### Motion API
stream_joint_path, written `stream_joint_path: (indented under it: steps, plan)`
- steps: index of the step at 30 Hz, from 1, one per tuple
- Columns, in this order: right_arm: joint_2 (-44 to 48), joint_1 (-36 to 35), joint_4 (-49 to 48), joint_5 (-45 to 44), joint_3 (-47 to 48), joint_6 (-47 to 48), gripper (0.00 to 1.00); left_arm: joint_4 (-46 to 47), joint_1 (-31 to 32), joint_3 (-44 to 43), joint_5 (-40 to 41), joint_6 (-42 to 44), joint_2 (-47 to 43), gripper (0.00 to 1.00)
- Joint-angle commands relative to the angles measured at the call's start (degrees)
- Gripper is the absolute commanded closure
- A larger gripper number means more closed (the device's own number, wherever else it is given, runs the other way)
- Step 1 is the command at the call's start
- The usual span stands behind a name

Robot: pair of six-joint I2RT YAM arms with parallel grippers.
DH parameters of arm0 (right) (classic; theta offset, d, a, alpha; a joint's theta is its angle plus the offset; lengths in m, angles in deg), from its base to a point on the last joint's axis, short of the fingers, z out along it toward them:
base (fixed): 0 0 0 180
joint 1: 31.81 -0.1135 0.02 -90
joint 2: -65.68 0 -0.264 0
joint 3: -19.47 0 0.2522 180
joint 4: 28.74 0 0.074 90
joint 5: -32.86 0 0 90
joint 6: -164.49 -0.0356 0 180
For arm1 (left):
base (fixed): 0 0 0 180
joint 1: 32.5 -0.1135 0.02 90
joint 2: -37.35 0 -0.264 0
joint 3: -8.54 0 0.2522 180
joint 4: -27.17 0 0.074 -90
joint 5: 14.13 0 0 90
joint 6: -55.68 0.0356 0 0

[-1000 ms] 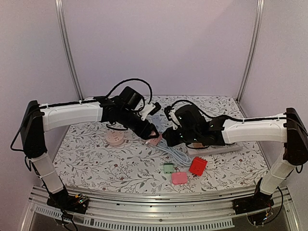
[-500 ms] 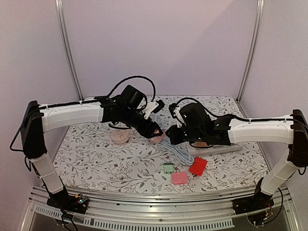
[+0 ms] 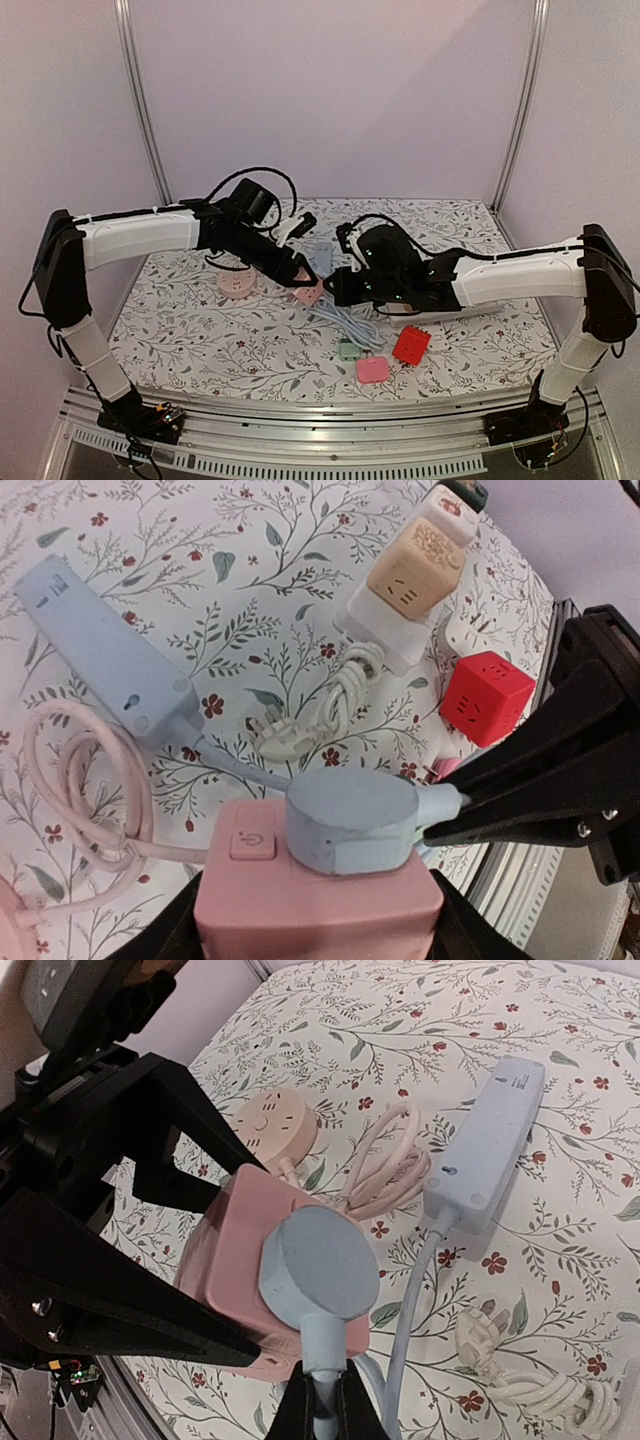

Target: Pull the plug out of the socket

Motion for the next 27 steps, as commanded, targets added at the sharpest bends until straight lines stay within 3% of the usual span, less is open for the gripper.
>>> stream_joint_path:
  steps: [1, 9, 14, 27]
  plan:
    - [-4.15, 0.09, 3.51, -4.88, -0.16, -5.38, 1.00, -0.34, -2.61, 0.56, -5.38, -3.31, -4.81, 0.75]
    - [-1.94, 1.89, 4.89, -7.12, 1.57, -3.08, 1.00, -1.78, -2.03, 0.39, -4.68, -1.59, -4.64, 0.75]
    - [1.62, 6.53, 5.17, -5.68, 1.65, -3.11, 1.00, -7.91, 2.80, -2.07, 5.84, 3.28, -2.98, 0.76]
    - [6.53, 10.71, 7.17, -7.01, 2.53, 0.82, 1.00, -13.24, 6.77, -4.27, 13.04, 6.16, -0.45, 0.76]
